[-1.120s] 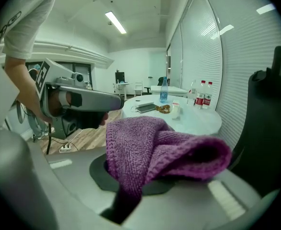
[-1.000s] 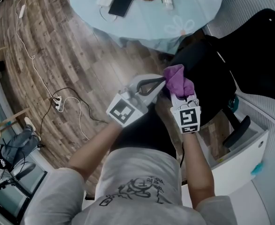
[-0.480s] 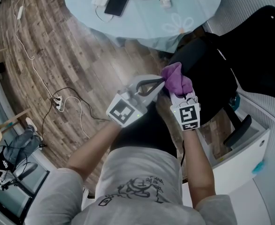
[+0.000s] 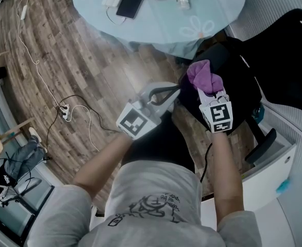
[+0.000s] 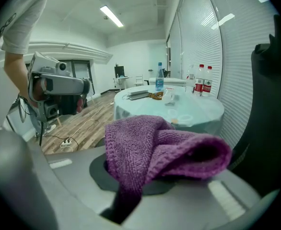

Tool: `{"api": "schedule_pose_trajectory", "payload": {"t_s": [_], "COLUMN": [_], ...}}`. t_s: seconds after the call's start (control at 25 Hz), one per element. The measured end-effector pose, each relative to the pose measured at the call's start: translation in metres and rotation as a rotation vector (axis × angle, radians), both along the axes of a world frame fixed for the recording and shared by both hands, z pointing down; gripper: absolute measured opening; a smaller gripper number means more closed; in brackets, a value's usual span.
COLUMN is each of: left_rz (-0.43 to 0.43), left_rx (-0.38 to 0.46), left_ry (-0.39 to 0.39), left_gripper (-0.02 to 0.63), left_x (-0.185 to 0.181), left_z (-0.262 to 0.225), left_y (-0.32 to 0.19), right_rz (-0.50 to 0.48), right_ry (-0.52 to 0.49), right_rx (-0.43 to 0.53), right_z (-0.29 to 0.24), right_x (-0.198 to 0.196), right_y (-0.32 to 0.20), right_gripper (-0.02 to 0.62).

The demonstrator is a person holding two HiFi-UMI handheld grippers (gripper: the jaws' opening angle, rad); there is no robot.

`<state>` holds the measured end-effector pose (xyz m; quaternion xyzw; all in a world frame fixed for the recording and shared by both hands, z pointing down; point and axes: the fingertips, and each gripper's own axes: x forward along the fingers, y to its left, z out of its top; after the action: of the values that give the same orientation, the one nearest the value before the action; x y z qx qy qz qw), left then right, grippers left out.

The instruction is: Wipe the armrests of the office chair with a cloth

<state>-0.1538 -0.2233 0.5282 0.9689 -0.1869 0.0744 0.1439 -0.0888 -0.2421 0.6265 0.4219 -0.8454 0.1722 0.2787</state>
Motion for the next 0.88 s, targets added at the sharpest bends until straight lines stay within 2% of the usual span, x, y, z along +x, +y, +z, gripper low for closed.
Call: {"api": "schedule_pose_trajectory", "payload": {"t_s": [0.2,0.56,0.76,0.88], "left_rz": [0.013,-0.014,-0.031,-0.034], "left_rx": [0.000,-0.003,-0.016,-0.009], "left_ry": [-0.025,-0.012,-0.008,-0.003], "left_gripper": [0.001,0.000,0.000,0.000], "left_x": [-0.003,-0.009,-0.012,-0.012], "left_z": [0.004,0.001,0.002,0.000], "left_y": [0.002,0.002,0.002,0.004], "right_rz": [0.015,0.056,0.041,0.074], "right_ry": [0.021,0.050,0.073,0.060], "right_rx": [0.017,0.019,0.017,0.017], "right_z": [0.003,0.010,0.012,0.011], "right_x": [0.031,0.097,0.106,0.106], "right_y": [-0.029,-0.086,-0.098,-0.096], "right_gripper": [0.037,0.037,0.037,0.037]}}
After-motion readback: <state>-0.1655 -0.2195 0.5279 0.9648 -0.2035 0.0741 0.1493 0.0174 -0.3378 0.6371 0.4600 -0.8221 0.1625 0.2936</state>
